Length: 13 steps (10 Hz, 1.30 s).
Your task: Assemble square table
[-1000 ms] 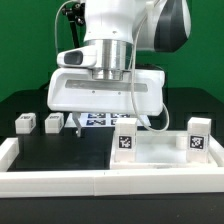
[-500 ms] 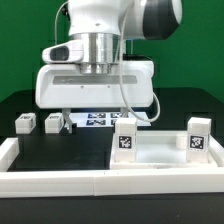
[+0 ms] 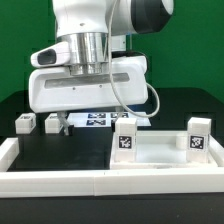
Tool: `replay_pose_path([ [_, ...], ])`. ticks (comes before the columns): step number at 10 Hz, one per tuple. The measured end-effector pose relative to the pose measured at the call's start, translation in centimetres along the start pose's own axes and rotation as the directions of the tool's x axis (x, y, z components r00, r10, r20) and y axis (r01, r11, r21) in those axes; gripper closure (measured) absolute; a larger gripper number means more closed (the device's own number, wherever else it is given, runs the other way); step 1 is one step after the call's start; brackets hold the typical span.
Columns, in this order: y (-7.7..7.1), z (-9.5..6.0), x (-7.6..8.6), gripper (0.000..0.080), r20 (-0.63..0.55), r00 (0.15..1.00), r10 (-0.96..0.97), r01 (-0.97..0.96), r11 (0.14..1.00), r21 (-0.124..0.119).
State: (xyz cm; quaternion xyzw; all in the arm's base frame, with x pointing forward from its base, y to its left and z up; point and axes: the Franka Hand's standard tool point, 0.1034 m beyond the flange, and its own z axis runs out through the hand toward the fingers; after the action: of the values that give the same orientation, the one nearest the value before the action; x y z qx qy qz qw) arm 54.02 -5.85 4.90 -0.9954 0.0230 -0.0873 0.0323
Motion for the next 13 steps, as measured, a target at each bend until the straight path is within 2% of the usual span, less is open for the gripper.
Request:
replay_pose_path([
  [4, -0.1, 0.2, -0.2, 0.0151, 0.002, 1.000, 0.006, -0.006, 1.000, -0.002],
  [5, -1.0, 0.6, -0.4, 0.0151, -0.014, 1.000, 0.026, -0.026, 1.000, -0.015],
  [6, -1.9, 0.9, -0.5, 0.0151, -0.009, 0.999, 0.037, -0.037, 0.999, -0.011],
  [8, -2.7, 1.2, -0.6, 0.0151, -0.006, 0.999, 0.044, -0.044, 0.999, -0.011],
  [10, -2.4, 2.4, -1.1, 0.0151, -0.004, 0.999, 0.044, -0.044, 0.999, -0.025],
  [13, -1.9, 3.2, -1.6, 0.0151, 0.002, 0.999, 0.050, -0.049, 0.998, -0.033],
])
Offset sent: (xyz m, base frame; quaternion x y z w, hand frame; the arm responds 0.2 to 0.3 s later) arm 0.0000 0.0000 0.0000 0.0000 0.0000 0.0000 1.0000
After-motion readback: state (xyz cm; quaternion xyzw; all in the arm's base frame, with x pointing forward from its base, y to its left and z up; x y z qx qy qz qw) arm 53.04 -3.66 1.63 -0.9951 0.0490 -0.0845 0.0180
